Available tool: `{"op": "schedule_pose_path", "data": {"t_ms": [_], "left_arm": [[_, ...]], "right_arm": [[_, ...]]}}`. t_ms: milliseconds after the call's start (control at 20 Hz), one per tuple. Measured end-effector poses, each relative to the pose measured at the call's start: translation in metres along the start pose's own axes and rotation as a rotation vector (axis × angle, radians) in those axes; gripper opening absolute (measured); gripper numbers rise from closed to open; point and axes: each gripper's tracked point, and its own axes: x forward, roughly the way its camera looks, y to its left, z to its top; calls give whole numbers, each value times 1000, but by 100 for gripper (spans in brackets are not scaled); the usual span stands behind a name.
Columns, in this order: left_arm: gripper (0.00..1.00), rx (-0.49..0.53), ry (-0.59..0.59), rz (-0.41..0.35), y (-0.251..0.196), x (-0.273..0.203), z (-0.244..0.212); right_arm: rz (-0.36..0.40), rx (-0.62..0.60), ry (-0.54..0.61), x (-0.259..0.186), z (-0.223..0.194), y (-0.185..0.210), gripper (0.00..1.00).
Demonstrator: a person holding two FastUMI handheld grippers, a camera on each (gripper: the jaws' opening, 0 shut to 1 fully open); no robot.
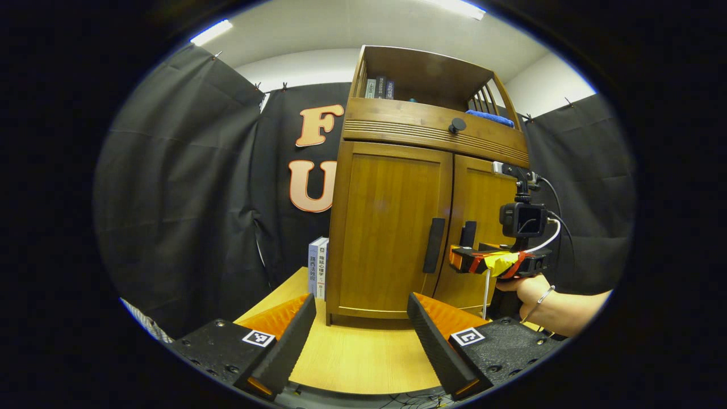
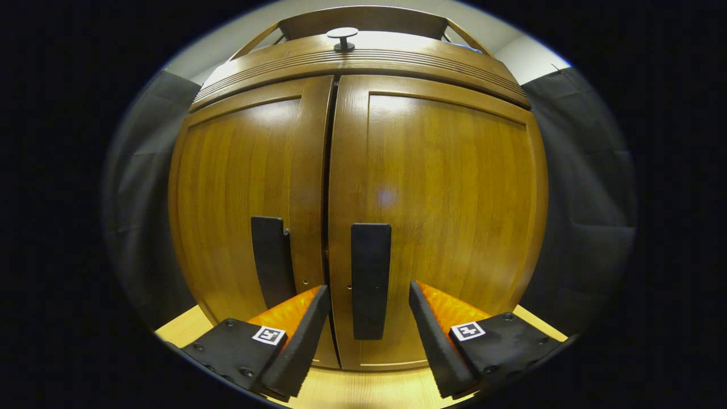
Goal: Open the right door of the double-door shoe cabinet with the right hand, and open the left door with the left hand.
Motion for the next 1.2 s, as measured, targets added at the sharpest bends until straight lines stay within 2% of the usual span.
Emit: {"op": "schedule_pose_path", "data": {"t_ms": [200,350,450,500,550,700,750,1150,1200], "left_arm": [[97,-4,6,25,10,-2,-1],[98,-16,18,39,15,-3,-5],[97,-21,24,41,15,-5,-6],[98,-20,24,44,16,-6,-6],[98,-19,24,45,16,-7,-6],[98,-19,27,47,15,-9,-6],[98,-22,29,46,15,-11,-7],[98,-40,27,78,20,-24,-5],[97,-39,30,79,19,-25,-5]], "right_arm": [[3,27,16,12,-4,1,67],[-16,38,39,17,-11,-2,65],[-14,51,33,14,-10,-2,38],[-12,51,34,15,-10,-1,43],[-11,47,38,16,-13,0,39],[-1,35,55,14,-12,0,40],[0,29,59,14,-12,-1,31],[25,40,65,-4,-16,-4,32],[28,36,70,-9,-16,-5,27]]}}
